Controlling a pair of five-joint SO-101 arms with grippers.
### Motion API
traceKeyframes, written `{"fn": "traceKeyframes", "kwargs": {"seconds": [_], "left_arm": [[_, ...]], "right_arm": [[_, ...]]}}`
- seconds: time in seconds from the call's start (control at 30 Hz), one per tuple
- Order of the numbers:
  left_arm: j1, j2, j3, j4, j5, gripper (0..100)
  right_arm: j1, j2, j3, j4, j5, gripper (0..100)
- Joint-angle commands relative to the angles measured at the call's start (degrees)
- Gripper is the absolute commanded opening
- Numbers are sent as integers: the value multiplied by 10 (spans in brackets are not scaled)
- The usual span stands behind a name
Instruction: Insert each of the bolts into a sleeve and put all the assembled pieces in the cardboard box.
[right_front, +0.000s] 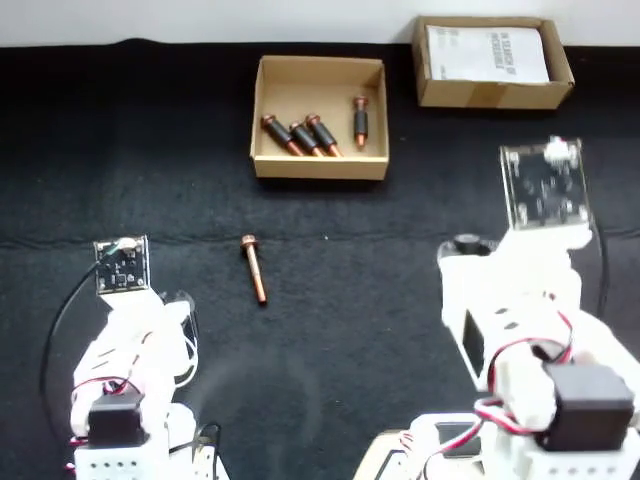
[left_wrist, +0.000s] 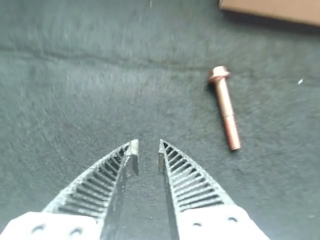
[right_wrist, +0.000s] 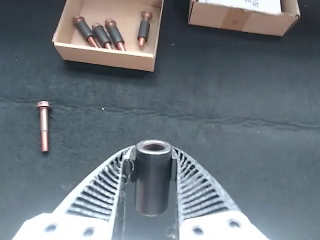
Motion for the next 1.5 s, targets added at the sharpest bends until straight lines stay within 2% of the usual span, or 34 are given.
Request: {"fn": "traceKeyframes", "kwargs": {"seconds": [0.0, 0.2, 0.37, 0.57, 0.7, 0.93, 1.37, 1.47], "left_arm": [[10, 73, -88, 4, -3, 87], [36, 298, -278, 25, 0, 87], [88, 420, -397, 58, 1, 87], [152, 494, -424, 62, 2, 87], [162, 548, -425, 61, 51, 87], [163, 676, -426, -30, 101, 89], [164, 871, -429, -223, 105, 91], [164, 910, -454, -236, 105, 91]], "right_arm": [[9, -67, 68, -15, -2, 8], [9, -137, 167, -26, 2, 8], [9, -190, 276, -100, 53, 8], [47, -250, 416, -211, 101, 8], [62, -271, 467, -261, 123, 8], [91, -274, 513, -321, 123, 8], [91, -273, 514, -321, 123, 8], [91, -274, 514, -323, 121, 8]]}}
